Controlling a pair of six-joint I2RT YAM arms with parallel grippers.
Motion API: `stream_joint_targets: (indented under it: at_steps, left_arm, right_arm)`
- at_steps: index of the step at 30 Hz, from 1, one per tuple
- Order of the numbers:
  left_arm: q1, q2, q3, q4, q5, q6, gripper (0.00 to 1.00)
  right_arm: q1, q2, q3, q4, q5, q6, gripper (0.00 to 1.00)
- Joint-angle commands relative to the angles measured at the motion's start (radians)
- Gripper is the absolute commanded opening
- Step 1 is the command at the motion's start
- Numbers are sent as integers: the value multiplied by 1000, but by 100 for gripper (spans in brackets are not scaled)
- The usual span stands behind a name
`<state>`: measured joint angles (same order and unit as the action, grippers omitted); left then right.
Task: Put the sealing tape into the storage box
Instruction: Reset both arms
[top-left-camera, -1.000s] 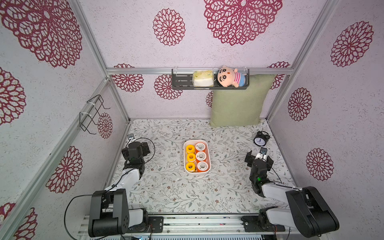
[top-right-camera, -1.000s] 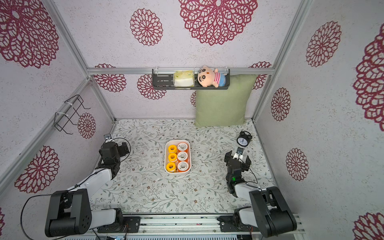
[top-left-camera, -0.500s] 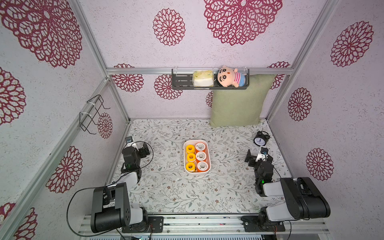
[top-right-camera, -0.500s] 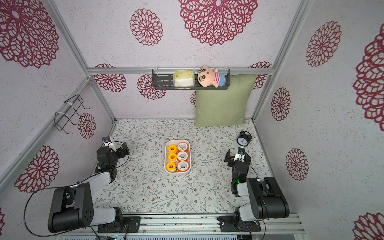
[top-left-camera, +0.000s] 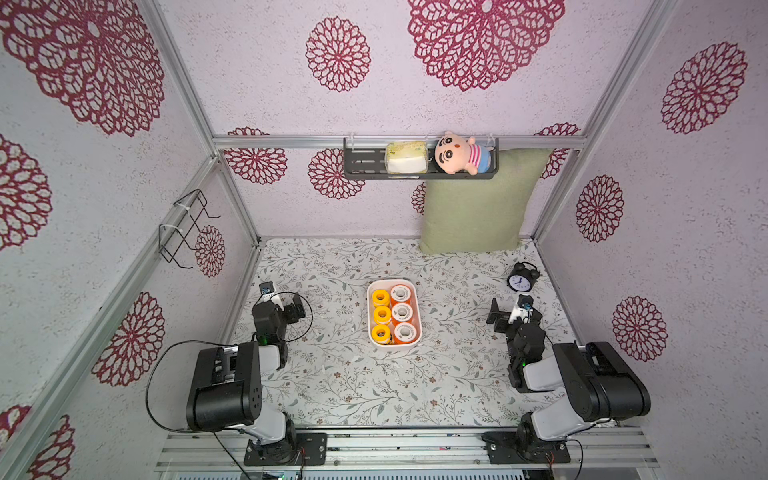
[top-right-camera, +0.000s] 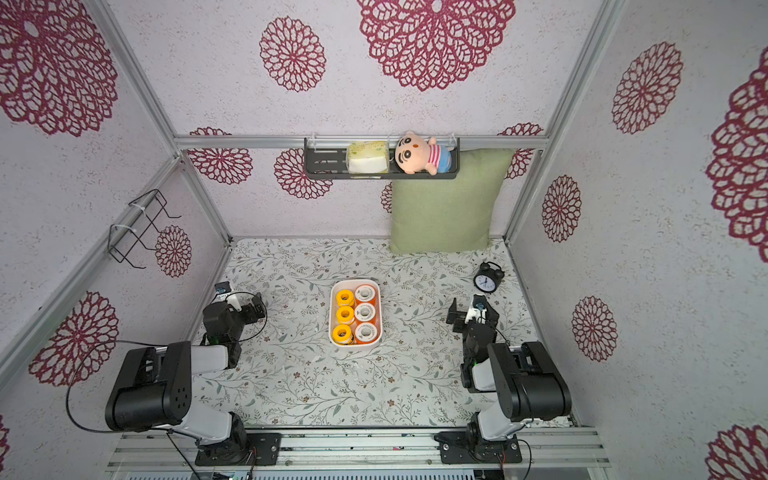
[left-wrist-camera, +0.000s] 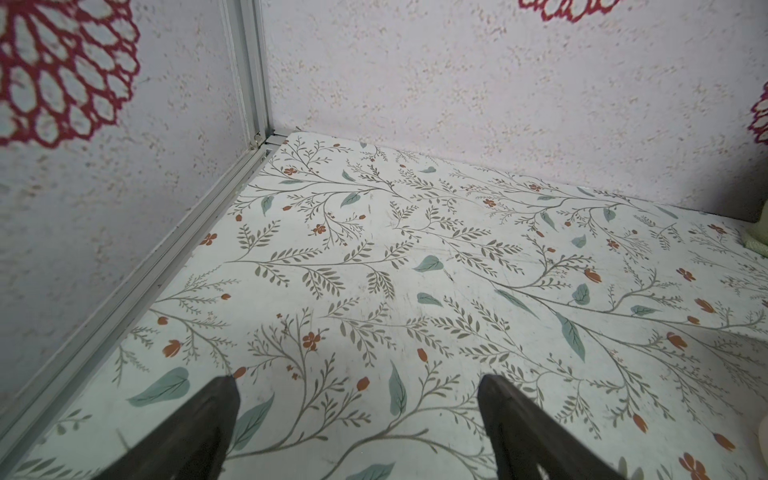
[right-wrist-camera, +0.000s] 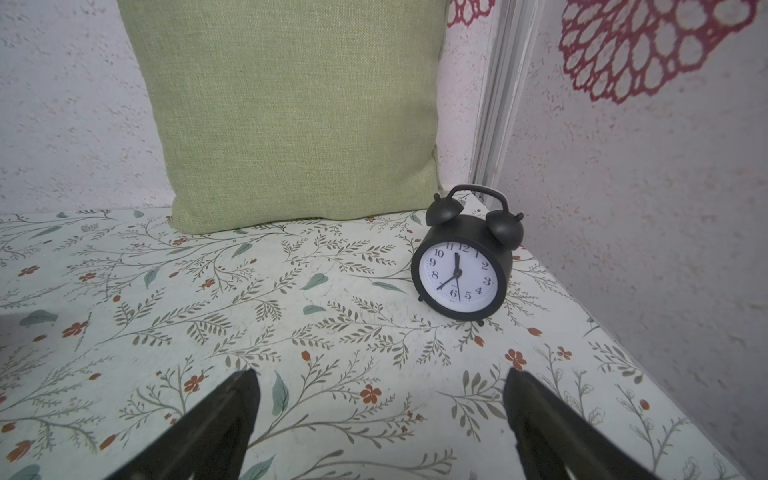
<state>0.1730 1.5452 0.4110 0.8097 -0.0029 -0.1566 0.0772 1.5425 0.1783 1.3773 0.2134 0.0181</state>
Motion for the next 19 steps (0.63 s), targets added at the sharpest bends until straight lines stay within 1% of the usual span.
stream_joint_targets:
  at_steps: [1,4,19]
  left_arm:
    - [-9,-6,20,21,-23,12,97]
    - [-12,0,16,46,-28,20,97]
    - [-13,0,17,41,-32,20,97]
  right_arm:
    - [-4,-5,13,2,21,0,99]
    - [-4,-7,10,8,17,1,99]
    - [-4,-5,12,4,19,-1,99]
